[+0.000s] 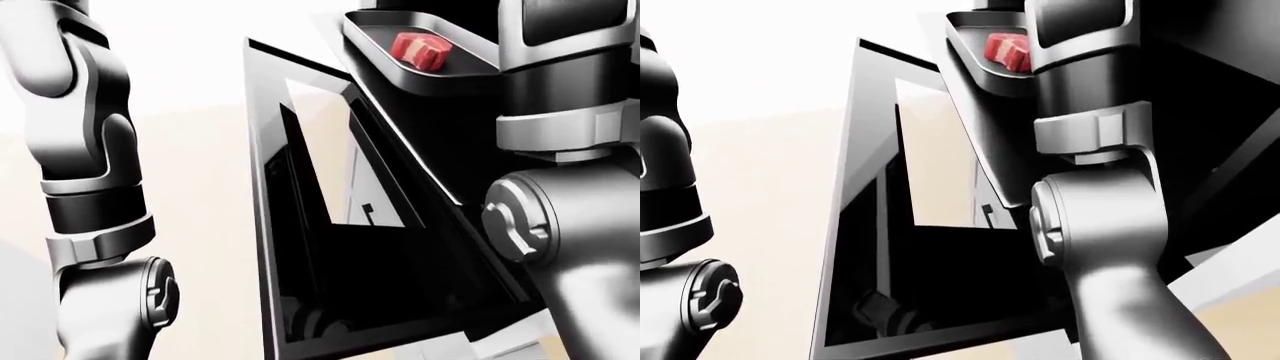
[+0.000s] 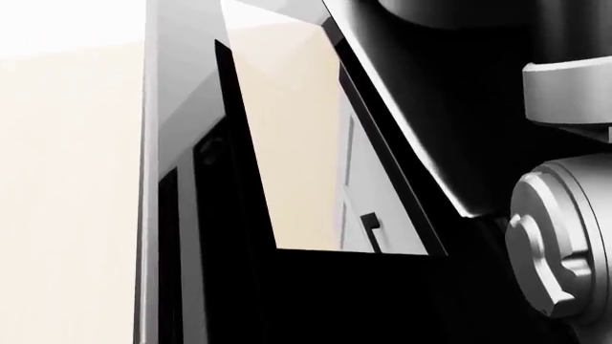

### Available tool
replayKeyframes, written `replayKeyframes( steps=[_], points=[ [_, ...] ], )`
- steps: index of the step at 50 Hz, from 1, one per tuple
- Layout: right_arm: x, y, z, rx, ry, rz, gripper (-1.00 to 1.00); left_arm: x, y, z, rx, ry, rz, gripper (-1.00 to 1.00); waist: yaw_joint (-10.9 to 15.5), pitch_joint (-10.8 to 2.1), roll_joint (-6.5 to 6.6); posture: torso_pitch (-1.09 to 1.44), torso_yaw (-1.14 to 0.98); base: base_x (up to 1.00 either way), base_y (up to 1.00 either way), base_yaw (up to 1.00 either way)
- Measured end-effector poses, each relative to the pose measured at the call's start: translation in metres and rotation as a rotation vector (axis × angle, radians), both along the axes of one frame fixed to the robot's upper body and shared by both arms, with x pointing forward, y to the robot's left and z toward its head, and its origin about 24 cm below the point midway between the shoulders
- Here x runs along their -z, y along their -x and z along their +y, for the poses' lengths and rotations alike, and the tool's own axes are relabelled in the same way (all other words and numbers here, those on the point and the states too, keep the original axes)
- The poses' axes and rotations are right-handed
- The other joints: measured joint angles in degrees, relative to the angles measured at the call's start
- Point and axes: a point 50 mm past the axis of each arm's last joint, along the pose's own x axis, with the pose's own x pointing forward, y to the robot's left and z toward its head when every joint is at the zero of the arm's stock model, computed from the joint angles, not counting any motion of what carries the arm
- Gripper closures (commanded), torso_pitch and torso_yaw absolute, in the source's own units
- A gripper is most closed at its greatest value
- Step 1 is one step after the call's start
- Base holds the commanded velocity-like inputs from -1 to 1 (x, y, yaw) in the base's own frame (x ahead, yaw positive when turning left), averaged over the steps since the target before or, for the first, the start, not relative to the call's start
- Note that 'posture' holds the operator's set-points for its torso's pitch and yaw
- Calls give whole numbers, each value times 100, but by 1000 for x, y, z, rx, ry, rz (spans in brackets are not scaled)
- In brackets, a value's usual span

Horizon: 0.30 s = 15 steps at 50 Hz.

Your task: Place the steak on the top rack of the oven.

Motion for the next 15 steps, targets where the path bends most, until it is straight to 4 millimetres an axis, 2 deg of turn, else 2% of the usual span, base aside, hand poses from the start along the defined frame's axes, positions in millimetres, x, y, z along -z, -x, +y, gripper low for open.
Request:
replayKeyframes(
  steps=[15],
  points=[
    [-3,8,-1,24,21,-74,-100,-3,6,1,-2,6,-37,-100,8,-7,-17,0,0,0,0,0]
  ],
)
